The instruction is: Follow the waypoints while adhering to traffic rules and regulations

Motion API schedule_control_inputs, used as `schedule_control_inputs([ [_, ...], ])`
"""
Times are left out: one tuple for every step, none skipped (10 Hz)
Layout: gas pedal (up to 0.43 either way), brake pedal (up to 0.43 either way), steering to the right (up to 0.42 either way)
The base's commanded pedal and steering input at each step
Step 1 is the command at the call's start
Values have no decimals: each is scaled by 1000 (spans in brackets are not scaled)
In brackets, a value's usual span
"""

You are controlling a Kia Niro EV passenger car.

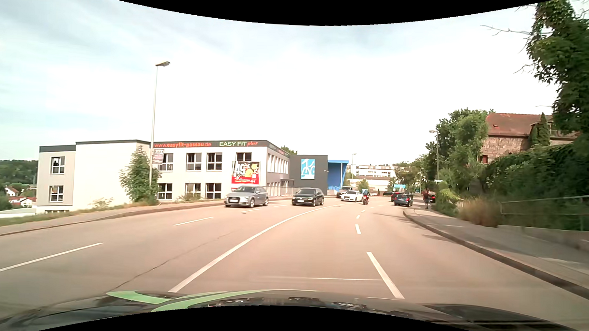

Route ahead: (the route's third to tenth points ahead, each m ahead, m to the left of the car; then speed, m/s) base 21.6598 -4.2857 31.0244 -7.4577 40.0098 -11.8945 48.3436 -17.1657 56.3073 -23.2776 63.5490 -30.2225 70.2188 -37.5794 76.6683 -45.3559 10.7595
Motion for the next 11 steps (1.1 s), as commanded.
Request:
schedule_control_inputs([
  [20,0,73],
  [20,0,73],
  [20,0,72],
  [20,0,71],
  [20,0,68],
  [20,0,63],
  [20,0,58],
  [20,0,55],
  [20,0,54],
  [0,0,54],
  [0,0,54],
])
